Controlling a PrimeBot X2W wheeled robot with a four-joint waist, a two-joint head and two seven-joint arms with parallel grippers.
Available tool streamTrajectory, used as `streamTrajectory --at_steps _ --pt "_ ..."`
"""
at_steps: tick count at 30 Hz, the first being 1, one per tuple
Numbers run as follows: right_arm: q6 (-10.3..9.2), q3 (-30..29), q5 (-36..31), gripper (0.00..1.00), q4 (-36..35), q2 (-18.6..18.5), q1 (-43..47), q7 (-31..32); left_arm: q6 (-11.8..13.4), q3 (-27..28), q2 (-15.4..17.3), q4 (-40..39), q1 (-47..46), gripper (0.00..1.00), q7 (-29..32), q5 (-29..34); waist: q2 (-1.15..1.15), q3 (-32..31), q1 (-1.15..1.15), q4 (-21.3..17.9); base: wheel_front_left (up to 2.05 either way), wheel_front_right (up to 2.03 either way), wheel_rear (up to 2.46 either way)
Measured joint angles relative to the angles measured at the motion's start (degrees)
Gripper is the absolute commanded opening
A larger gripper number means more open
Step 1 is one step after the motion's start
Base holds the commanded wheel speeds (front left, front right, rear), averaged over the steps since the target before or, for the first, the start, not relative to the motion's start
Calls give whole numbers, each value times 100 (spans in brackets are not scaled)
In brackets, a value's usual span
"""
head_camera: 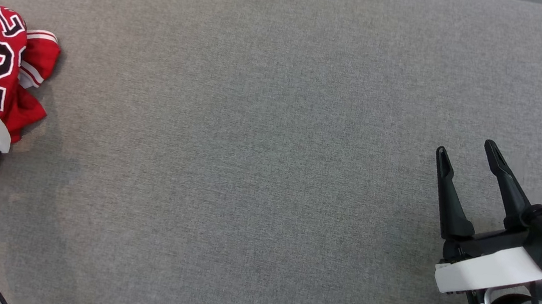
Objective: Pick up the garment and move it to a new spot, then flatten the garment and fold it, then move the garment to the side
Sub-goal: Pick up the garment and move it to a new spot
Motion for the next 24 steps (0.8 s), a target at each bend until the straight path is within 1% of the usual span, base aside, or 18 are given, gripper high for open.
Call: streamTrajectory --at_steps 5,8,11,12,13,14,15,18,20,23,24 --pt "0 8 -51 100 24 0 -82 0 -186 -131 -69 1277 -341 100 264 -81 0 234 0 -100 0 0 0" --pt "0 24 -56 100 20 1 -140 1 -246 -149 -94 1835 -528 100 441 -164 0 309 0 -122 0 0 0" --pt "0 32 -74 100 22 2 -149 2 -250 -159 -46 2241 -698 100 513 -182 0 341 0 -130 0 0 0" --pt "0 36 -89 100 21 1 -157 4 -247 -155 -29 2335 -755 78 499 -188 0 346 0 -128 0 0 0" --pt "0 35 -93 100 19 2 -171 8 -252 -158 -2 2415 -806 33 459 -201 0 354 0 -127 0 0 0" --pt "0 33 -93 100 20 0 -183 9 -252 -156 22 2487 -859 33 401 -202 0 356 0 -125 0 0 0" --pt "0 34 -93 100 22 2 -201 9 -249 -155 43 2532 -894 0 319 -204 0 354 0 -124 0 0 0" --pt "0 15 -93 100 26 2 -224 9 -220 -110 85 2552 -1024 0 -165 -249 0 313 0 -111 0 0 0" --pt "0 -23 -93 100 24 2 -220 7 -194 78 104 2418 -1174 0 -415 -415 0 264 0 -94 0 0 0" --pt "0 -100 -83 100 34 1 -188 -4 -204 272 125 1948 -1313 0 -553 -563 0 156 0 -69 0 0 0" --pt "0 -120 -63 100 46 1 -165 -12 -201 328 137 1662 -1316 0 -553 -558 0 113 0 -64 0 0 0"
